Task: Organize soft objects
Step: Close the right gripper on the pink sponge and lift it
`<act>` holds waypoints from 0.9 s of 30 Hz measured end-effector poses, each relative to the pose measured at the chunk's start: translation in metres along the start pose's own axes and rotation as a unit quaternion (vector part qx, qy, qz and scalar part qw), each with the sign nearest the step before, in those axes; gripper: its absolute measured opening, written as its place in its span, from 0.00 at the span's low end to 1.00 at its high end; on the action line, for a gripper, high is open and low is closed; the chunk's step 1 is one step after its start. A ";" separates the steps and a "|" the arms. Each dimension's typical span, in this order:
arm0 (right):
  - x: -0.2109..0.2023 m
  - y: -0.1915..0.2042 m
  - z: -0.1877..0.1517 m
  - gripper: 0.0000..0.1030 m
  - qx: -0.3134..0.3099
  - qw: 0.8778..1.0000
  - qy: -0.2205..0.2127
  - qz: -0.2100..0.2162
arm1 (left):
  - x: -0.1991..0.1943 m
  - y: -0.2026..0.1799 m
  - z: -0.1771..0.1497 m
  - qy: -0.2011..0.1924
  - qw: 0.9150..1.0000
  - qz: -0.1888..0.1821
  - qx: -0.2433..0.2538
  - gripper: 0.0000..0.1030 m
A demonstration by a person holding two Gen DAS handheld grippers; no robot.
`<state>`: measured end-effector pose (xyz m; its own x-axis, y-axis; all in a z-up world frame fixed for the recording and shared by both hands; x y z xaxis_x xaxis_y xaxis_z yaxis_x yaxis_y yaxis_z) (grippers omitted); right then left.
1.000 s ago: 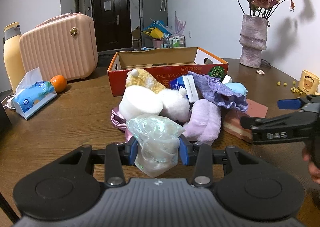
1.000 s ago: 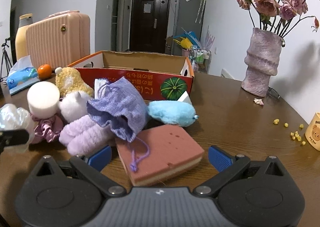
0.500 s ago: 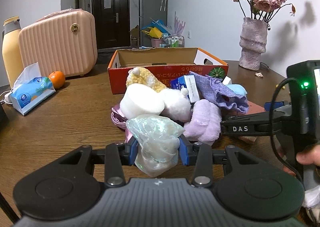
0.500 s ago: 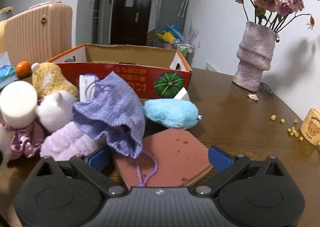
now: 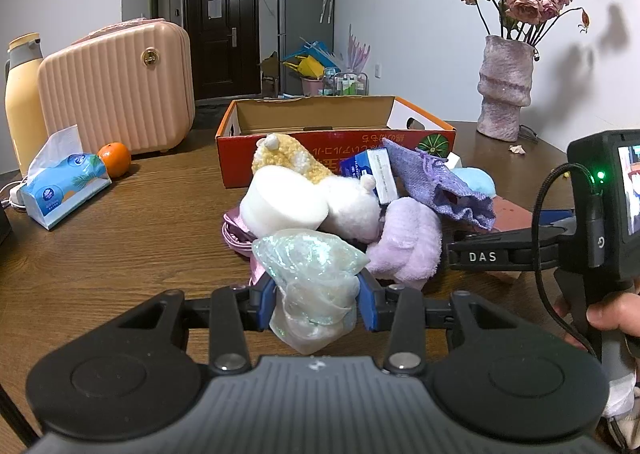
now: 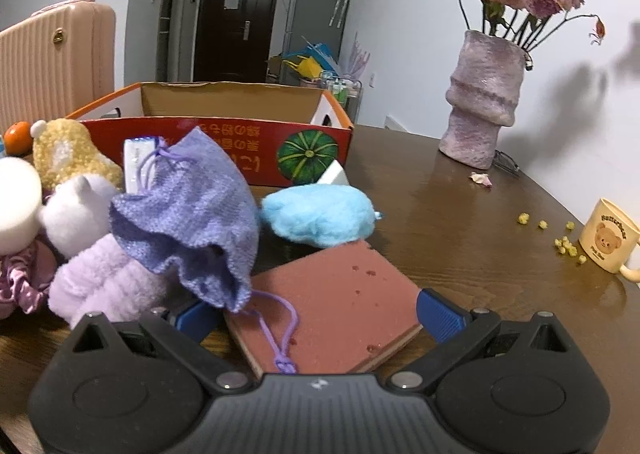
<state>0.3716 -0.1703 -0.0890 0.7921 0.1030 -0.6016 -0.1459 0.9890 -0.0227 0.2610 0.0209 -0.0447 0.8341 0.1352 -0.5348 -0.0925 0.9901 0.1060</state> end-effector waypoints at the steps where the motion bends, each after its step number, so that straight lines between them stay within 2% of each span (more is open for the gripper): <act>1: -0.001 -0.002 -0.001 1.00 0.001 1.000 0.000 -0.002 | 0.000 0.000 0.000 0.000 1.000 0.000 0.000 0.40; 6: -0.004 -0.007 -0.004 0.97 0.000 1.000 -0.001 0.000 | -0.002 0.000 -0.001 -0.002 1.000 0.000 -0.002 0.40; 12: -0.015 -0.014 -0.010 0.89 -0.005 1.000 -0.008 0.009 | -0.004 0.002 -0.002 -0.005 1.000 0.000 -0.005 0.40; 21: -0.032 -0.013 -0.017 0.69 -0.018 0.999 -0.029 0.036 | -0.006 0.003 -0.002 -0.009 1.000 0.002 -0.007 0.40; 24: -0.036 -0.014 -0.019 0.73 -0.014 0.999 -0.033 0.035 | -0.006 0.005 -0.002 -0.011 1.000 0.003 -0.009 0.40; 26: -0.036 -0.017 -0.019 0.90 -0.007 0.999 -0.031 0.024 | -0.006 0.004 -0.002 -0.011 1.000 0.004 -0.009 0.40; 27: -0.036 -0.018 -0.019 0.92 -0.004 0.999 -0.031 0.015 | -0.006 0.004 -0.002 -0.011 1.000 0.004 -0.009 0.40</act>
<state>0.3344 -0.1941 -0.0825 0.8228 0.1401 -0.5509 -0.1755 0.9844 -0.0118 0.2542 0.0244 -0.0427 0.8449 0.1428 -0.5155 -0.1095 0.9895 0.0946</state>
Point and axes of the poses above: each gripper's, at about its wrist camera, not at the fingertips, and x roughly the way its jaws point, y to its left, z to its top, the point moved 1 cm from there along x, roughly the way its jaws point, and after that the axes turned 11 degrees about z, right-handed, at the moved point
